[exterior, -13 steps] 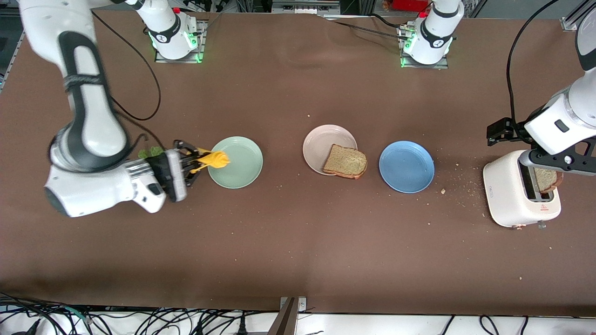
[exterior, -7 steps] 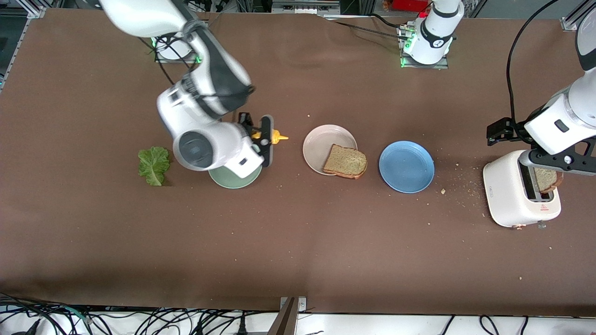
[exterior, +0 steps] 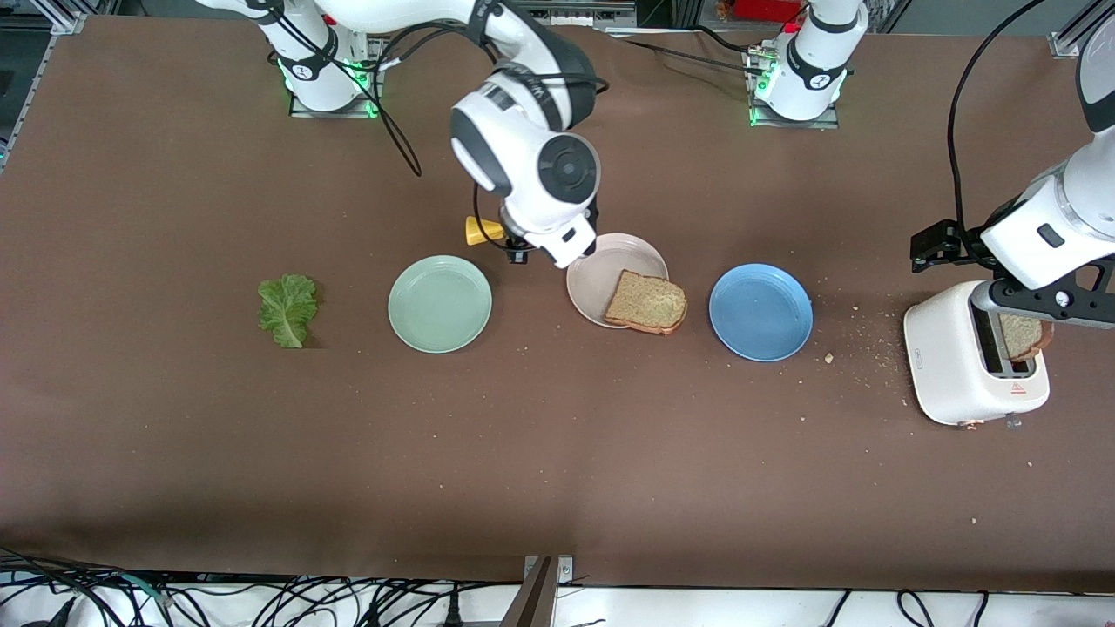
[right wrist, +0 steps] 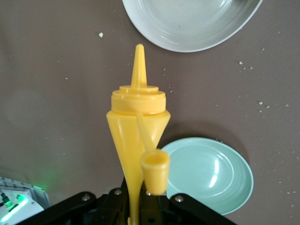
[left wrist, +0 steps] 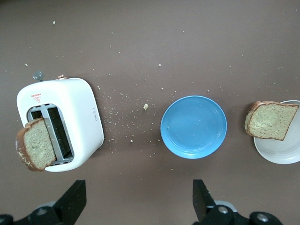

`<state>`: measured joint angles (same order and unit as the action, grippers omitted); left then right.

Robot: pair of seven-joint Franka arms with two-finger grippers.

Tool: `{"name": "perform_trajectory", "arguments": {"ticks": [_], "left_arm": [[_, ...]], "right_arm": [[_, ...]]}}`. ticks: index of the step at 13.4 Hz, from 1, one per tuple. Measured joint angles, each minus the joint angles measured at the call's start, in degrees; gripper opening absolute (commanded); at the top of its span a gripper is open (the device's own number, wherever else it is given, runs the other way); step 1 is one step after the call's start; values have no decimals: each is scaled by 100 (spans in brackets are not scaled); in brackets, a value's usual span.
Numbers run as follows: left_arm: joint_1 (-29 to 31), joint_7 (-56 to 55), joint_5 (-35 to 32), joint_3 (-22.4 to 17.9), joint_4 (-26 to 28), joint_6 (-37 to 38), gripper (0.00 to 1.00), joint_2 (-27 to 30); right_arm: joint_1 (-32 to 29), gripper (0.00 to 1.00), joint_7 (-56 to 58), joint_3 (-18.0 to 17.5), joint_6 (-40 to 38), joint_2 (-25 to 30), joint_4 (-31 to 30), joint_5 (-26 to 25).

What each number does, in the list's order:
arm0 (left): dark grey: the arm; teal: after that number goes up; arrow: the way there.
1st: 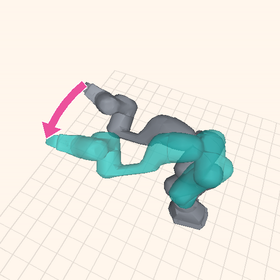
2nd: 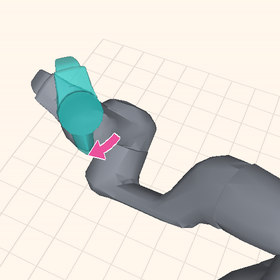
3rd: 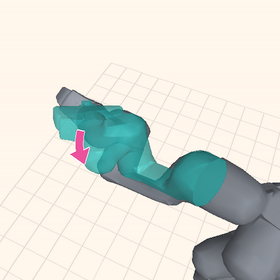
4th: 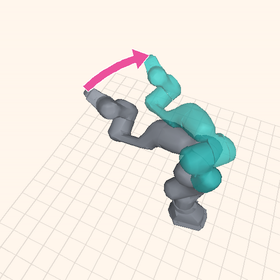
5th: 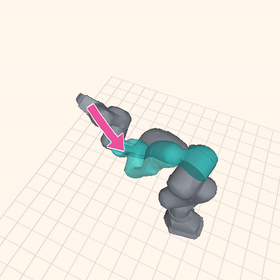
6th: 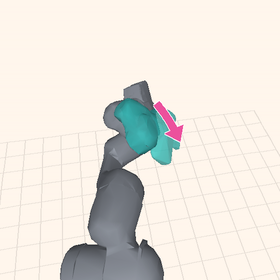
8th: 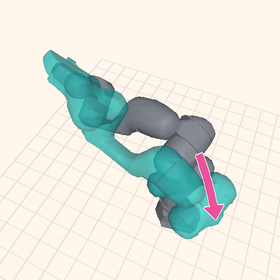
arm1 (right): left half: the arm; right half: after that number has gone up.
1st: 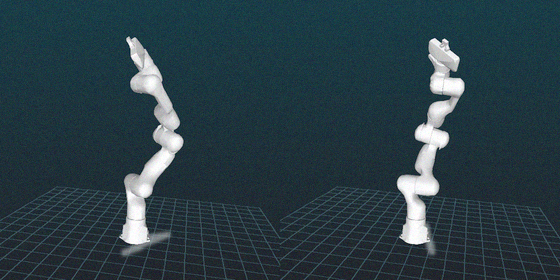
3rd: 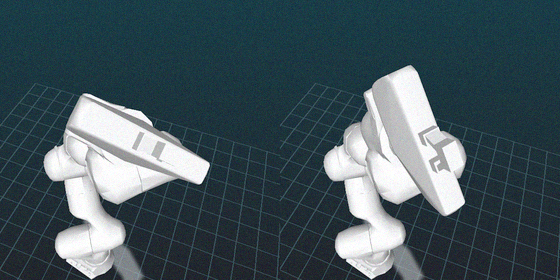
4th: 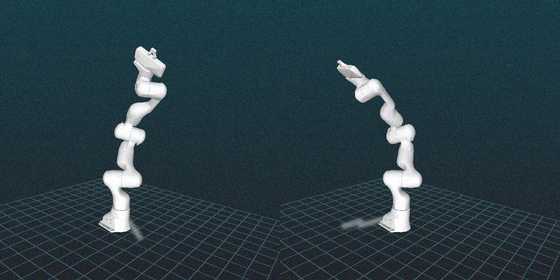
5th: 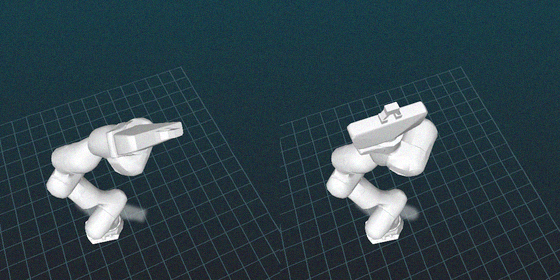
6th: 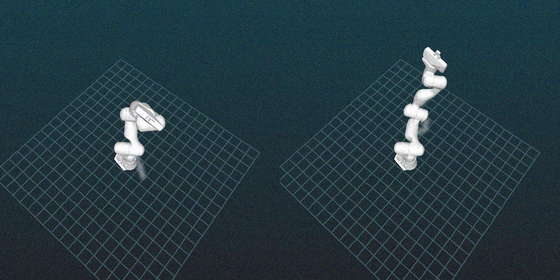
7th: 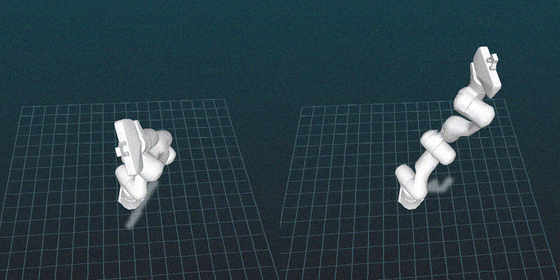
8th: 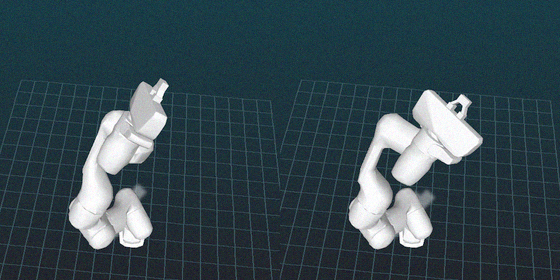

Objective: Make sandwich in beige plate with both arms
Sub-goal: 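Carry the sauce bottle with the right gripper over the bread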

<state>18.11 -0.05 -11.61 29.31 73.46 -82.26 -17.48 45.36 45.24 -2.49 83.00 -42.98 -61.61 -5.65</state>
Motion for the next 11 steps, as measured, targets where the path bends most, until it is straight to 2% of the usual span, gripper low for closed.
{"name": "perform_trajectory", "arguments": {"ticks": [3, 6, 11], "left_arm": [[0, 0, 0, 0, 0, 1, 100, 0], [0, 0, 0, 0, 0, 1, 100, 0], [0, 0, 0, 0, 0, 1, 100, 0]], "right_arm": [[451, 0, -423, 4, 218, -243, 9, -644], [838, 0, -845, 7, 239, -363, 14, -1022], [990, 0, -1186, 41, 494, -420, 18, -1172]]}}
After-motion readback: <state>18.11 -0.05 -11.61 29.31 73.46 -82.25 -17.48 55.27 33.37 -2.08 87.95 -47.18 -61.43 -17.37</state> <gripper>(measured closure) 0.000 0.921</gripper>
